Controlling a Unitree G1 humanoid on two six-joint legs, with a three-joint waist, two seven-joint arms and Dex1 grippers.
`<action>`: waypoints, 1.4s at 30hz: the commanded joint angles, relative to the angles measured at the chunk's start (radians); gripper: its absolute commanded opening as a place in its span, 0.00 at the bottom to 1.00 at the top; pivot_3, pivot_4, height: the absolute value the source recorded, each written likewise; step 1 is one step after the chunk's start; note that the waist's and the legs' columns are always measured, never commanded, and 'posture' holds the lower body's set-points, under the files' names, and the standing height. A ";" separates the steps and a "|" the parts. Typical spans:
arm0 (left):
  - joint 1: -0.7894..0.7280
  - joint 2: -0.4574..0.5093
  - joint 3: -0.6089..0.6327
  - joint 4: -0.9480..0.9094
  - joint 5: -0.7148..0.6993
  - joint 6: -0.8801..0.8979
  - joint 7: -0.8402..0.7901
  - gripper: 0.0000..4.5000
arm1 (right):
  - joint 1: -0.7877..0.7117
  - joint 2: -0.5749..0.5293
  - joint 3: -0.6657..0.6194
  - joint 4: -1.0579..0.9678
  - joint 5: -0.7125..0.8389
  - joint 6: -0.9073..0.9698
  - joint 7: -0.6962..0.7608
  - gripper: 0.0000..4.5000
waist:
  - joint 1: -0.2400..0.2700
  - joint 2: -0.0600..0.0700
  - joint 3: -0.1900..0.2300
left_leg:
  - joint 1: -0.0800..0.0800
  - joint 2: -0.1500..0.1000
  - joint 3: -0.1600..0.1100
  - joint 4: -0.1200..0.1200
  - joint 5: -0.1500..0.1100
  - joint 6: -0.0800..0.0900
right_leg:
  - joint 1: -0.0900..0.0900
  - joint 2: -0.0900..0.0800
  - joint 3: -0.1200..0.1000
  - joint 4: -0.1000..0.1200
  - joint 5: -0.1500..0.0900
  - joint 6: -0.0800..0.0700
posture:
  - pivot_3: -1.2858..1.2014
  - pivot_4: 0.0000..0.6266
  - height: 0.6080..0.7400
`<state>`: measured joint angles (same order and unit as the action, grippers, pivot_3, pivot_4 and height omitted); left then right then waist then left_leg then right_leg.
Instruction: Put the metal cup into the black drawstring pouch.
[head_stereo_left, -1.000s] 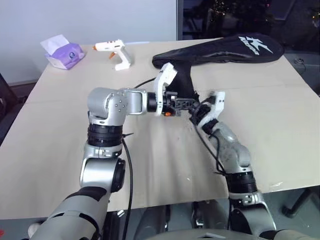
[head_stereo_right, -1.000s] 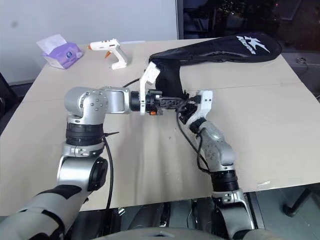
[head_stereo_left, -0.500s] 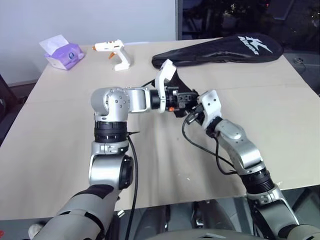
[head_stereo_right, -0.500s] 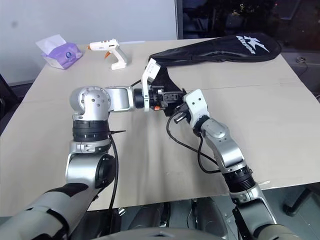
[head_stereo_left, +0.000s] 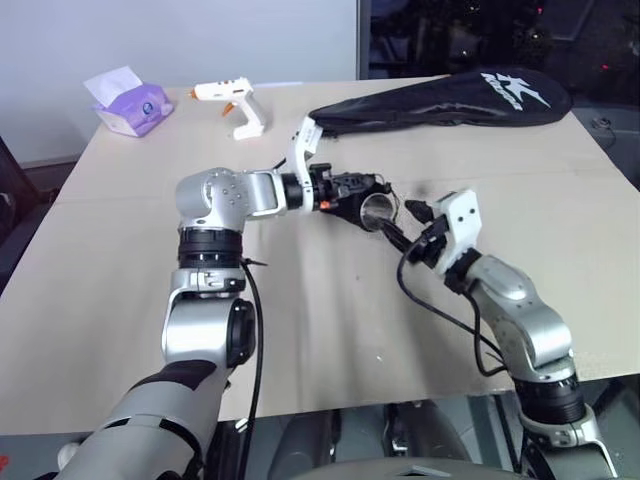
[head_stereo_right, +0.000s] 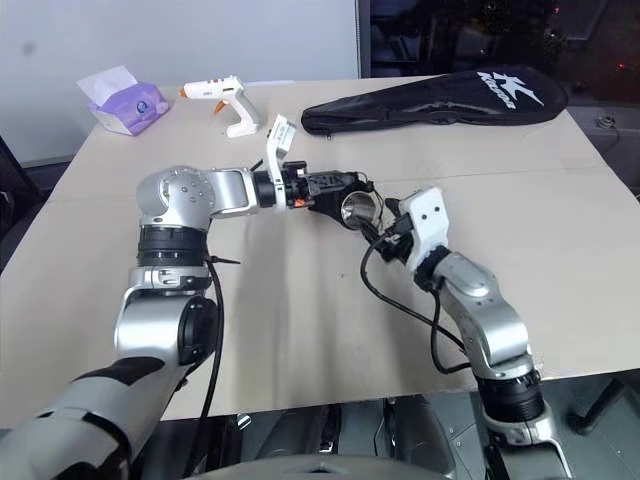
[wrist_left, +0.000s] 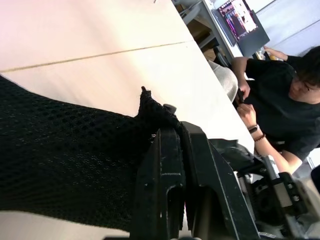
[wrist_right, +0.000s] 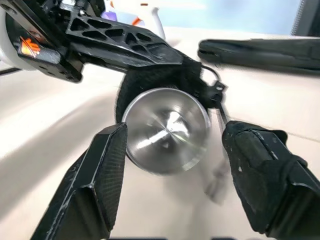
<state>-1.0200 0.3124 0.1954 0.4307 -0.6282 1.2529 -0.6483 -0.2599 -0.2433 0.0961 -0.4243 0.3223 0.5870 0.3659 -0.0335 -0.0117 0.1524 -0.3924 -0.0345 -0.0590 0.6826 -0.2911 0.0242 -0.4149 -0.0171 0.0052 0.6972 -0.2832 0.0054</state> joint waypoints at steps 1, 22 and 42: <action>-0.041 0.018 -0.001 -0.002 -0.017 -0.021 -0.041 0.00 | 0.010 0.020 -0.032 -0.067 0.060 0.056 -0.014 0.73 | -0.001 0.000 0.000 | 0.000 0.000 0.000 0.000 0.000 0.000 | 0.000 0.000 0.000 0.000 0.000 0.000 | 0.52 0.24 1.00; 0.012 0.034 -0.056 -0.189 -0.072 0.053 -0.093 0.00 | -0.109 0.153 -0.082 0.101 0.125 0.135 -0.089 0.13 | -0.003 0.000 0.000 | 0.000 0.000 0.000 0.000 0.000 0.000 | 0.000 0.000 0.000 0.000 0.000 0.000 | 0.52 0.24 1.00; 0.057 0.040 -0.085 -0.274 -0.148 0.149 -0.120 0.00 | -0.234 0.151 0.056 0.272 0.064 -0.006 0.065 0.13 | -0.007 0.000 0.000 | 0.000 0.000 0.000 0.000 0.000 0.000 | 0.000 0.000 0.000 0.001 0.000 0.000 | 0.52 0.24 1.00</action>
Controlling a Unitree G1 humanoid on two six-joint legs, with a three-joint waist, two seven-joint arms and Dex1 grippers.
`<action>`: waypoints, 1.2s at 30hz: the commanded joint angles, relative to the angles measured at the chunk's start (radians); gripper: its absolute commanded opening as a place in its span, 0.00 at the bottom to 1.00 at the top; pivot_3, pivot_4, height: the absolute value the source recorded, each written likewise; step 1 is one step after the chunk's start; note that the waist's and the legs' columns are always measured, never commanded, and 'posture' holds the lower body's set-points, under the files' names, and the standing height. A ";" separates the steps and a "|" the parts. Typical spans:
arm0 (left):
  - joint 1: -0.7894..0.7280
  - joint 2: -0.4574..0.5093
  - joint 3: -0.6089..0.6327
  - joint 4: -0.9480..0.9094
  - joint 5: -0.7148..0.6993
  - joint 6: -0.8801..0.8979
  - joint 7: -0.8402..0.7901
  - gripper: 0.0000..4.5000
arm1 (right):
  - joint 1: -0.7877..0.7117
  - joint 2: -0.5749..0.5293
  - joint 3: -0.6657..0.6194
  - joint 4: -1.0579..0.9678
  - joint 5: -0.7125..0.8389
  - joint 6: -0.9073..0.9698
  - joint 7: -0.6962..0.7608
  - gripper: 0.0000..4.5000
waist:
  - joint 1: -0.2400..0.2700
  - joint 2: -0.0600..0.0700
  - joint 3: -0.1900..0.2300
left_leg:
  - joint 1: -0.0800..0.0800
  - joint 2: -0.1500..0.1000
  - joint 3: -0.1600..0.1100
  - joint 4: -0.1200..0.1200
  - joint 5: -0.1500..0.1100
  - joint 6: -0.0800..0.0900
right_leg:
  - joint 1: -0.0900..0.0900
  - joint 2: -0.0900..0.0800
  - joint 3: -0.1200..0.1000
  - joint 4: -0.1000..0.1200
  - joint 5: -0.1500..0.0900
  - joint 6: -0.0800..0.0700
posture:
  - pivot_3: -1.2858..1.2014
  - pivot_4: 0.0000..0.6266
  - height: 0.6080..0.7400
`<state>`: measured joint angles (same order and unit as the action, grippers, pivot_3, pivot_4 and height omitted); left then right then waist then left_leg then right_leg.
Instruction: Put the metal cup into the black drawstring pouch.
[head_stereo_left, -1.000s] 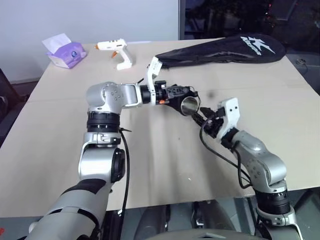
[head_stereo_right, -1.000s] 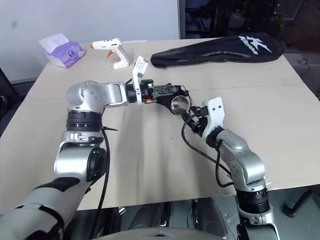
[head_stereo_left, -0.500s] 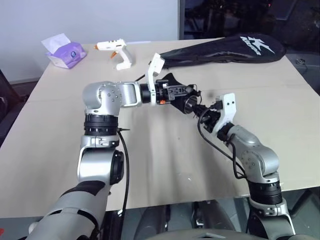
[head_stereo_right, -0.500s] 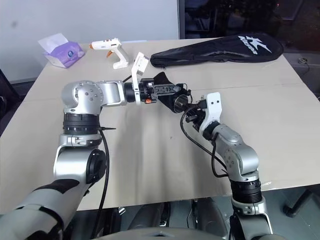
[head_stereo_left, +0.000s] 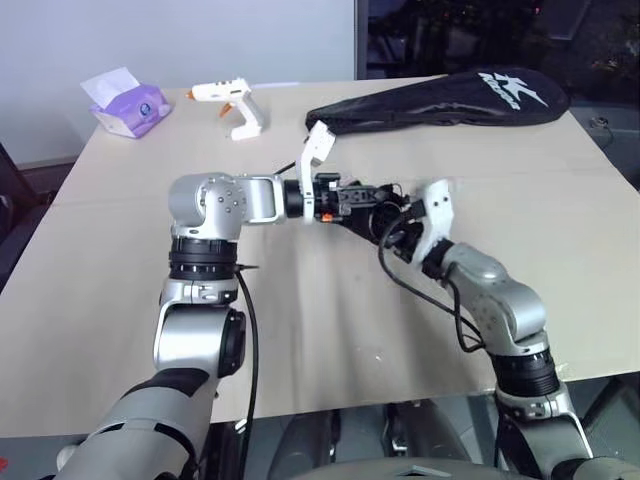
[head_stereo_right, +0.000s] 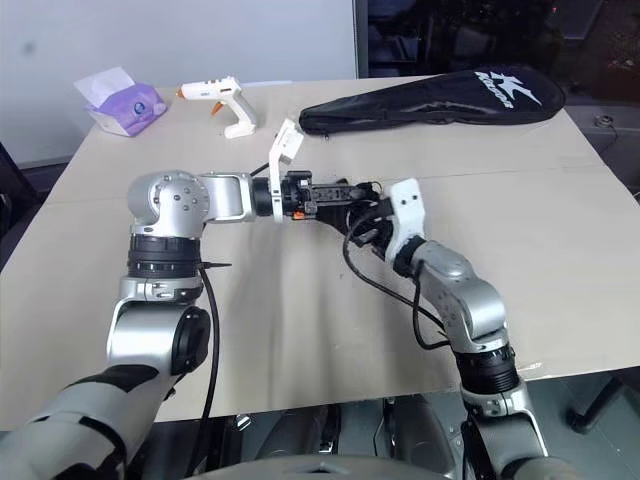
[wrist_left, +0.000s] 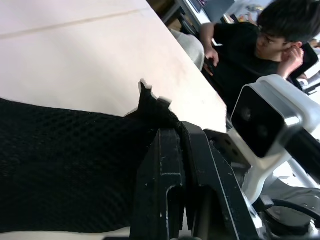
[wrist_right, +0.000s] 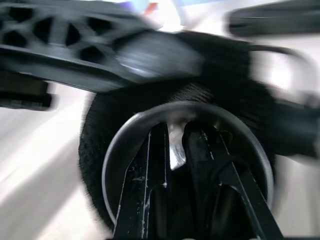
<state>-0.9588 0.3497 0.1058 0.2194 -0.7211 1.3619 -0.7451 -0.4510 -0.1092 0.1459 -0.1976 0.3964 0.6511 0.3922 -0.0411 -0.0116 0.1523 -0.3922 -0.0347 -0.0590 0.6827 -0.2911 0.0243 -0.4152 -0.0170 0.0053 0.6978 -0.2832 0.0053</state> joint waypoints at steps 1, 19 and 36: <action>-0.003 0.002 0.011 -0.079 -0.073 0.059 -0.027 0.00 | -0.059 0.021 0.011 0.089 -0.020 -0.099 0.053 0.13 | 0.000 0.000 0.000 | 0.000 0.000 0.000 0.000 0.000 0.000 | 0.000 0.000 0.000 0.000 0.000 0.000 | 0.52 0.24 1.00; 0.054 0.045 -0.007 -0.003 0.067 -0.153 0.063 0.00 | 0.031 -0.094 0.001 -0.158 -0.017 -0.027 0.117 0.41 | 0.008 0.000 0.000 | -0.001 0.000 -0.001 0.000 0.000 0.000 | -0.001 -0.001 -0.001 -0.001 0.000 0.000 | 0.52 0.24 1.00; -0.027 0.152 -0.055 -0.002 0.059 -0.175 -0.092 0.00 | -0.007 -0.118 -0.040 0.032 -0.143 0.003 -0.083 0.61 | 0.003 0.000 0.000 | -0.003 0.000 -0.001 0.001 0.000 0.000 | -0.002 0.000 -0.001 0.000 0.000 0.000 | 0.52 0.24 1.00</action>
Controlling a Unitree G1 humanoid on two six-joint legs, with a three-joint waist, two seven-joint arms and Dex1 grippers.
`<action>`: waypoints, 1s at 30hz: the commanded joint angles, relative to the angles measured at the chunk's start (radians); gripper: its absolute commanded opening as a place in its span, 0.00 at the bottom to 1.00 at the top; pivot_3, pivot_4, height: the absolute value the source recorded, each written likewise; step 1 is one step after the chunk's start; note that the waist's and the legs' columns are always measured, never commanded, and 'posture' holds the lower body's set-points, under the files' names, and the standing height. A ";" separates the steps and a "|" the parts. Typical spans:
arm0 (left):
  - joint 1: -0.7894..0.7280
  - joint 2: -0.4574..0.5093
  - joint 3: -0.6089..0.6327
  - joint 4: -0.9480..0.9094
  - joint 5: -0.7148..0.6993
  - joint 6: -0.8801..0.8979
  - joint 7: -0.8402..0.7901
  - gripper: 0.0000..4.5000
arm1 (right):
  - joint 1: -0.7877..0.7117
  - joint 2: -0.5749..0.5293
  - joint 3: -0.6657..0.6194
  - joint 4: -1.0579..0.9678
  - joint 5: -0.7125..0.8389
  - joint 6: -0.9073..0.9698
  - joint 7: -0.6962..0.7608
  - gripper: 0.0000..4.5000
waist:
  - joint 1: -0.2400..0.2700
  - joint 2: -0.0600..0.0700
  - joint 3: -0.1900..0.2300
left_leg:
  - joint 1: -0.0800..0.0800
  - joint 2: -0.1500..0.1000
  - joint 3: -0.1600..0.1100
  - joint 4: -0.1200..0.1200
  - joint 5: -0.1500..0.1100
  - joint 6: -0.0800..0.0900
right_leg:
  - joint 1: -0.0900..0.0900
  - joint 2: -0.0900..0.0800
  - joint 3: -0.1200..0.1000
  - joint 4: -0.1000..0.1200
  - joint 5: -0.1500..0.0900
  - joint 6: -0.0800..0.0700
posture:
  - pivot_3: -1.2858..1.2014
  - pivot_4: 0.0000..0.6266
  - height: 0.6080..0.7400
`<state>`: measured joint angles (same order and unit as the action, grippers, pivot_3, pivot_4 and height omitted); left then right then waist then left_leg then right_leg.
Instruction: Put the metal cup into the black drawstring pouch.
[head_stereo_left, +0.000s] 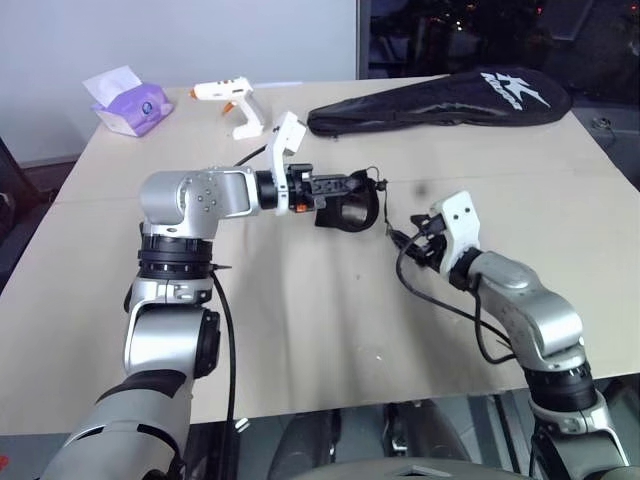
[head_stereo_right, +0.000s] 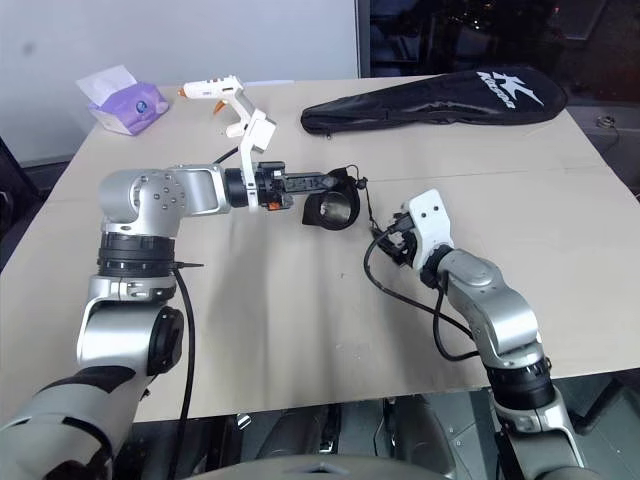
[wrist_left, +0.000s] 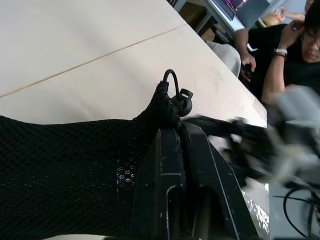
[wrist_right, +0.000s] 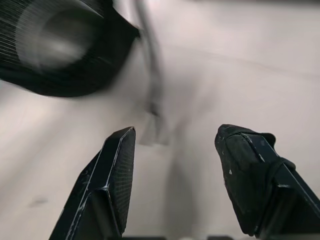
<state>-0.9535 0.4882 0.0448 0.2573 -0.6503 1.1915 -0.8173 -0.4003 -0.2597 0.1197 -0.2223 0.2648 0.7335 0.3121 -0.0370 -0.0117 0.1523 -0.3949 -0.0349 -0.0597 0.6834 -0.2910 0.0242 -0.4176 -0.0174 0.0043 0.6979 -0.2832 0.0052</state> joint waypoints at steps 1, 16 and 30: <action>-0.033 0.015 0.008 -0.051 -0.018 0.001 -0.021 0.00 | -0.082 0.048 -0.016 0.103 -0.017 -0.112 0.002 0.61 | -0.003 0.000 0.000 | 0.000 0.000 0.000 0.000 0.000 0.000 | 0.000 0.000 0.000 0.000 0.000 0.000 | 0.52 0.24 1.00; 0.002 0.054 0.013 -0.140 -0.040 0.046 -0.015 0.00 | -0.152 0.134 -0.002 0.261 0.001 -0.291 0.138 0.61 | -0.007 0.000 0.000 | 0.000 0.000 0.000 0.000 0.000 0.000 | 0.000 0.000 0.000 0.000 0.000 0.000 | 0.52 0.24 1.00; 0.074 0.047 -0.047 -0.208 -0.001 -0.079 -0.049 0.00 | -0.046 -0.051 -0.070 -0.054 -0.117 -0.142 0.028 0.01 | 0.001 0.000 0.000 | -0.001 0.000 0.000 0.000 0.000 0.000 | -0.001 0.000 0.000 0.000 0.000 0.000 | 0.52 0.24 1.00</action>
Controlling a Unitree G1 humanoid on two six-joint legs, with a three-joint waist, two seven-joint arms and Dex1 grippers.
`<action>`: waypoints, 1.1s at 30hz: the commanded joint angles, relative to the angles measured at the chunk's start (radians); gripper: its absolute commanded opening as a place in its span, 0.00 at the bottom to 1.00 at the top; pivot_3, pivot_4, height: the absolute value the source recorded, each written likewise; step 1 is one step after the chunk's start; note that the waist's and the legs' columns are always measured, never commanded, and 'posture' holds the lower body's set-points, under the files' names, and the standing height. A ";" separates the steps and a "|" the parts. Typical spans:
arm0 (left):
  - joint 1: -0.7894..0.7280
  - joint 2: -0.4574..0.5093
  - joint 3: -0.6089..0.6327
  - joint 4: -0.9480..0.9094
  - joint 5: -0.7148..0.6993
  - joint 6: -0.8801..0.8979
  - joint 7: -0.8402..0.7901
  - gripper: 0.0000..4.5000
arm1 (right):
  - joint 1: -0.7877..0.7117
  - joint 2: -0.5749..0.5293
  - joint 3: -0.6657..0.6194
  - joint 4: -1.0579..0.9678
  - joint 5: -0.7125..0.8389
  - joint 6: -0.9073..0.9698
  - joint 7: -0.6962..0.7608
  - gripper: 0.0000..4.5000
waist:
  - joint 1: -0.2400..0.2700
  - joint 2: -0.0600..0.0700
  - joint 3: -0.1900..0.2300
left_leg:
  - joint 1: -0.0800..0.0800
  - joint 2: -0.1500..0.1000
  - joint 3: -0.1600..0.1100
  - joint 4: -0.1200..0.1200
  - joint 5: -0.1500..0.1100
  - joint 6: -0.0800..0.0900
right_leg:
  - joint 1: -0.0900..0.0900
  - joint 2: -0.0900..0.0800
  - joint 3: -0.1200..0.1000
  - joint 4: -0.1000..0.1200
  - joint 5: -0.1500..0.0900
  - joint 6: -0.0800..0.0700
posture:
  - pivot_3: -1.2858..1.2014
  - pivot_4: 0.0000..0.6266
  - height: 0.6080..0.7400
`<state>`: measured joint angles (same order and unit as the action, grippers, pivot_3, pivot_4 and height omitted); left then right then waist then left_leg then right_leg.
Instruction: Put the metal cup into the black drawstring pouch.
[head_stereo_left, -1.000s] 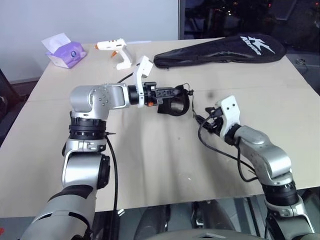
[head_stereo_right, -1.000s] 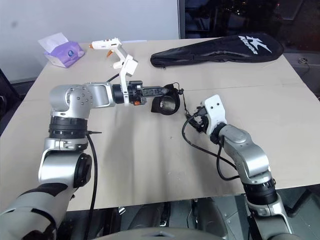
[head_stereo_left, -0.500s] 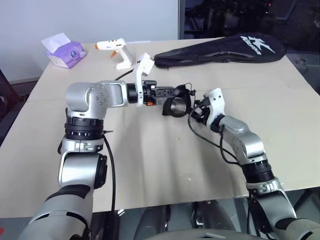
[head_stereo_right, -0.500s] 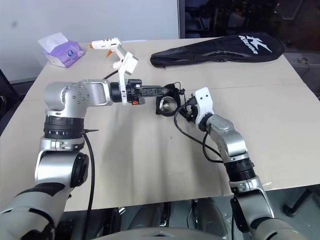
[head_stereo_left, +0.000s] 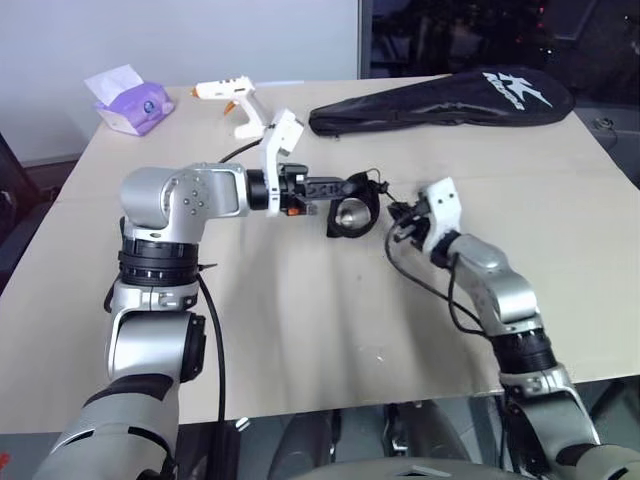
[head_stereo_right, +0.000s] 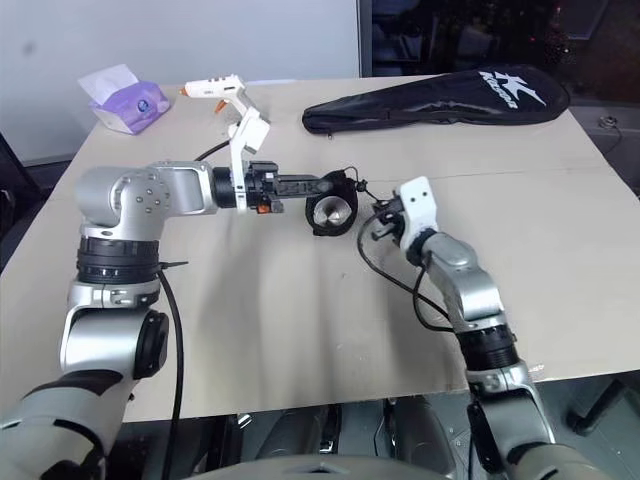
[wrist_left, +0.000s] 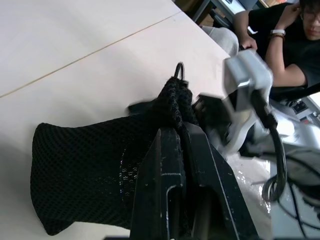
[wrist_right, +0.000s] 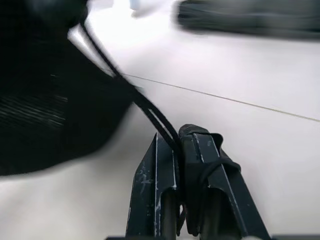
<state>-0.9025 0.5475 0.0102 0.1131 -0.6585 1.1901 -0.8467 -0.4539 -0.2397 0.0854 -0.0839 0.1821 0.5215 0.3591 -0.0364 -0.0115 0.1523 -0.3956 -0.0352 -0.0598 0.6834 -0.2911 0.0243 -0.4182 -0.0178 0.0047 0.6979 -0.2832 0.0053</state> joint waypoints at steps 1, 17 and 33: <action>0.039 -0.015 -0.034 -0.078 0.028 -0.133 -0.037 0.00 | 0.013 -0.111 -0.042 -0.265 -0.042 0.117 -0.019 0.01 | 0.002 0.000 0.000 | 0.000 0.000 0.000 0.000 0.000 0.000 | 0.000 0.000 0.000 0.000 0.000 0.000 | 0.52 0.24 1.00; -0.043 -0.246 -0.220 0.005 0.191 -0.548 -0.157 0.63 | -0.232 -0.342 -0.045 -0.709 0.086 0.705 0.011 0.00 | 0.022 0.000 0.000 | -0.002 0.000 0.000 0.001 0.000 0.001 | 0.000 0.000 0.000 -0.001 0.000 0.000 | 0.52 0.24 1.00; -0.048 -0.336 -0.274 0.112 0.291 -0.625 -0.192 0.04 | -0.234 -0.325 -0.076 -0.740 0.111 0.766 -0.020 0.00 | 0.021 0.000 0.000 | -0.002 0.000 0.000 0.001 0.000 0.001 | 0.000 0.000 -0.001 -0.001 0.000 0.000 | 0.52 0.24 1.00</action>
<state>-0.9350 0.2086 -0.2502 0.2400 -0.3798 0.5830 -1.0247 -0.6728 -0.5659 0.0590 -0.7868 0.2935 1.2876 0.3535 -0.0156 -0.0112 0.1524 -0.3977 -0.0349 -0.0595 0.6845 -0.2913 0.0254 -0.4181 -0.0176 0.0039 0.6974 -0.2832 0.0052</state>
